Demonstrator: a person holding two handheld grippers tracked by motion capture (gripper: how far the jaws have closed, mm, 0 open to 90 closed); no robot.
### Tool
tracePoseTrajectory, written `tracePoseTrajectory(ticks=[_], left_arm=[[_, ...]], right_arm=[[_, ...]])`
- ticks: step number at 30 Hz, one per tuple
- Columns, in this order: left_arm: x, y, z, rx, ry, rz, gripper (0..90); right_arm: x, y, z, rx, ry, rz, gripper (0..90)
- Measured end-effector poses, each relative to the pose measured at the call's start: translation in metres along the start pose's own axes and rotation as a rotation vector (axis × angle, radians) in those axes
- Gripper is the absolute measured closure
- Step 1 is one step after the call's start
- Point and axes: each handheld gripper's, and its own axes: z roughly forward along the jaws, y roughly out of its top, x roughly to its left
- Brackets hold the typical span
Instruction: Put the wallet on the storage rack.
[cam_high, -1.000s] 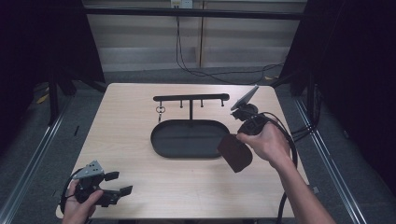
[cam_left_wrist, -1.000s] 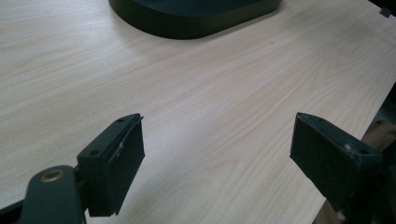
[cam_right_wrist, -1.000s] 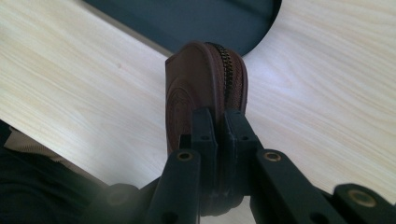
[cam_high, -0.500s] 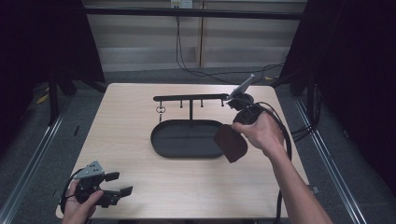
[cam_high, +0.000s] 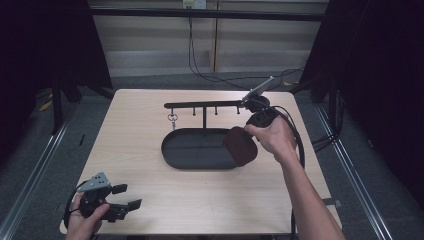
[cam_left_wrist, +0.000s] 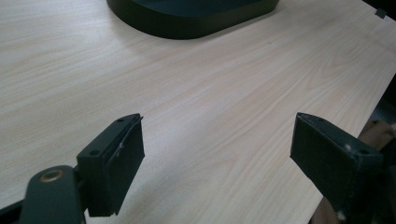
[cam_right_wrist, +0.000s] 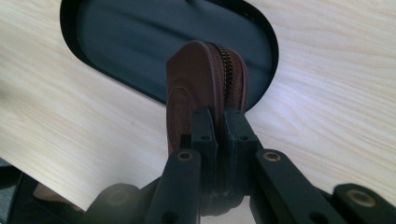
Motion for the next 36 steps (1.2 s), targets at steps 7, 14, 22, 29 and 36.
tracePoseTrajectory(ticks=[7, 14, 22, 29, 36], left_arm=[[0.000, 0.000, 0.000, 0.001, 0.000, 0.000, 17.3], [0.001, 0.000, 0.000, -0.001, 0.007, -0.006, 17.3], [0.001, 0.000, -0.001, -0.004, 0.005, -0.003, 17.3], [0.000, 0.000, 0.001, 0.006, -0.003, -0.004, 17.3], [0.001, 0.000, 0.001, -0.003, -0.002, -0.004, 17.3]], right_arm=[[-0.006, 0.003, 0.001, -0.028, 0.021, 0.023, 84.2], [-0.011, 0.004, 0.008, -0.052, 0.057, 0.056, 84.3], [-0.020, 0.005, 0.015, -0.084, 0.111, 0.096, 84.4], [-0.026, 0.008, 0.023, -0.127, 0.139, 0.129, 84.5], [-0.034, 0.007, 0.036, -0.159, 0.173, 0.174, 84.6]])
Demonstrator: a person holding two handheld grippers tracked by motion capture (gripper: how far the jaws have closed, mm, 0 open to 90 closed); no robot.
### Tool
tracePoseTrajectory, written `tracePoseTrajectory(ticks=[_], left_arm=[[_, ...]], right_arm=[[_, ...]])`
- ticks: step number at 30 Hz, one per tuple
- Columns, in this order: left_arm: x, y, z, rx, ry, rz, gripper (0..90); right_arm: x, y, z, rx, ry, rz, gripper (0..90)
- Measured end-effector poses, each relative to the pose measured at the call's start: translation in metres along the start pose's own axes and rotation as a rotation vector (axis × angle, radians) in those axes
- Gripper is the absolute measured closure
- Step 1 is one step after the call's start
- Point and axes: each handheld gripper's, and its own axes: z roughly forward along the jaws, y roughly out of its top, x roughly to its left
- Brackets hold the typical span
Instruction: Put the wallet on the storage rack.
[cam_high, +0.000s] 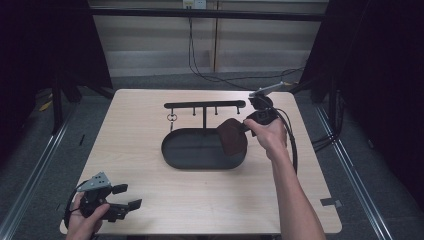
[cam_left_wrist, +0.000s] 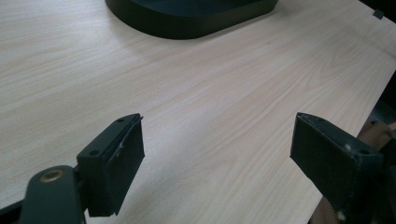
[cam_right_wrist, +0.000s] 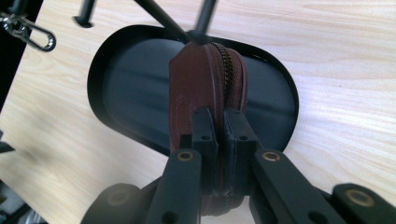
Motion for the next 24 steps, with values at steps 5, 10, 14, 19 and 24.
tracePoseTrajectory(ticks=[5, 10, 14, 19, 24], left_arm=[[0.000, 0.000, 0.001, 0.004, -0.004, 0.000, 17.3], [0.001, 0.000, 0.002, 0.012, 0.000, -0.007, 17.3], [0.001, 0.000, 0.001, 0.009, 0.004, -0.007, 17.3], [0.002, 0.000, 0.000, 0.009, 0.002, -0.007, 17.3], [0.002, 0.000, 0.000, 0.006, 0.007, -0.008, 17.3]], right_arm=[[-0.009, -0.004, 0.013, -0.033, 0.013, 0.034, 84.6], [-0.018, -0.007, 0.028, -0.055, 0.019, 0.057, 84.6], [-0.021, -0.010, 0.040, -0.050, 0.029, 0.060, 84.5], [-0.025, -0.014, 0.052, -0.059, 0.061, 0.077, 84.4], [-0.031, -0.020, 0.066, -0.049, 0.066, 0.084, 84.3]])
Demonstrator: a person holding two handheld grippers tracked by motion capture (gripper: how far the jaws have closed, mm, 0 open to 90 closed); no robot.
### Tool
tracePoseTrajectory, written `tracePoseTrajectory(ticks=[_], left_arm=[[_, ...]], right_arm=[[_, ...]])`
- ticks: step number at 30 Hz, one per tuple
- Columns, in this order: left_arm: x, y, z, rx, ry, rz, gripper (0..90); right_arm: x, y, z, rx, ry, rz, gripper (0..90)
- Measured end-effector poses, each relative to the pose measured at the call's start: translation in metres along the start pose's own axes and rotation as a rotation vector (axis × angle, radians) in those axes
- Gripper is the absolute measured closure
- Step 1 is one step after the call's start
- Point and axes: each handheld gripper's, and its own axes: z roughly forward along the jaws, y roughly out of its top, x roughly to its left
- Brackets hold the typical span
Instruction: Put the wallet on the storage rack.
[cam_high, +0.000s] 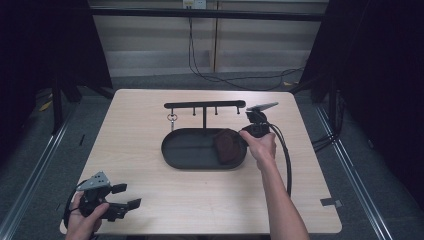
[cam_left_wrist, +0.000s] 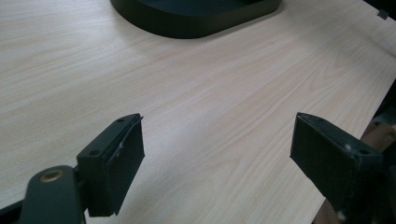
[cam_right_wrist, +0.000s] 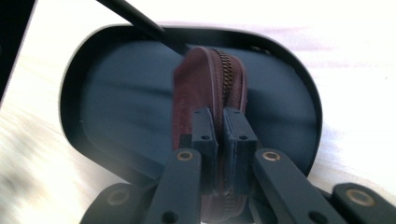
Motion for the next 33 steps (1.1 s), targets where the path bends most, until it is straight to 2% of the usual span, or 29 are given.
tracePoseTrajectory(ticks=[2, 9, 15, 20, 26, 33], left_arm=[[0.000, 0.000, 0.000, 0.002, 0.000, 0.000, 17.3], [0.001, 0.000, -0.001, 0.000, 0.002, -0.004, 17.3], [0.003, 0.002, 0.002, 0.002, 0.008, -0.007, 17.2], [0.004, 0.002, 0.001, -0.007, 0.011, -0.017, 17.2], [0.005, 0.004, 0.003, -0.007, 0.014, -0.017, 17.2], [0.005, 0.003, 0.002, -0.019, 0.018, -0.026, 17.2]], right_arm=[[-0.002, -0.001, 0.004, -0.005, 0.006, -0.003, 83.9], [-0.006, -0.003, 0.010, -0.020, -0.029, -0.006, 79.0], [-0.010, -0.007, 0.007, -0.049, -0.047, -0.014, 74.6], [-0.010, -0.008, -0.001, -0.080, -0.037, -0.036, 61.6], [-0.004, -0.012, -0.011, -0.123, -0.024, -0.092, 48.6], [0.001, -0.020, -0.022, -0.147, -0.039, -0.140, 33.2]])
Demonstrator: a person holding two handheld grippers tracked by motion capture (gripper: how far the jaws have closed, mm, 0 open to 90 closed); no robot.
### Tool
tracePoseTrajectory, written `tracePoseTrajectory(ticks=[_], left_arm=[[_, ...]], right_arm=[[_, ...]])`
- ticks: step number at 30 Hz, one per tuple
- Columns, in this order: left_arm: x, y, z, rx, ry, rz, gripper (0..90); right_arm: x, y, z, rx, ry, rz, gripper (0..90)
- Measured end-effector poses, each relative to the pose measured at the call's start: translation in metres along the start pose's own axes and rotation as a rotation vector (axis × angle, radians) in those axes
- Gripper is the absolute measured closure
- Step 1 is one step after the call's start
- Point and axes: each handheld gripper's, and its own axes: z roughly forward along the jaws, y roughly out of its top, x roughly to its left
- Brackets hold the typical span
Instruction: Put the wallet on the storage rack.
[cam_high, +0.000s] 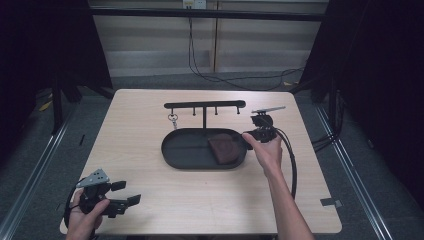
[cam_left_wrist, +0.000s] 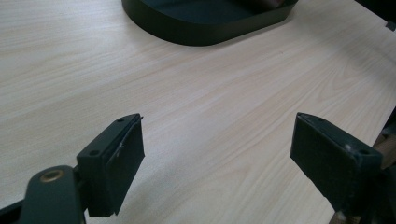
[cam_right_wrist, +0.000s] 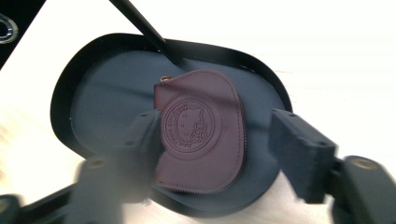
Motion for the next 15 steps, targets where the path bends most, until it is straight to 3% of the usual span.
tracePoseTrajectory(ticks=[9, 15], left_arm=[[0.000, -0.001, 0.000, -0.001, 0.001, -0.006, 17.4], [0.002, -0.002, -0.001, 0.011, 0.026, -0.033, 19.7]], right_arm=[[-0.006, -0.022, -0.014, -0.057, 0.042, -0.023, 19.0], [-0.009, -0.040, -0.025, -0.077, 0.043, -0.030, 17.7]])
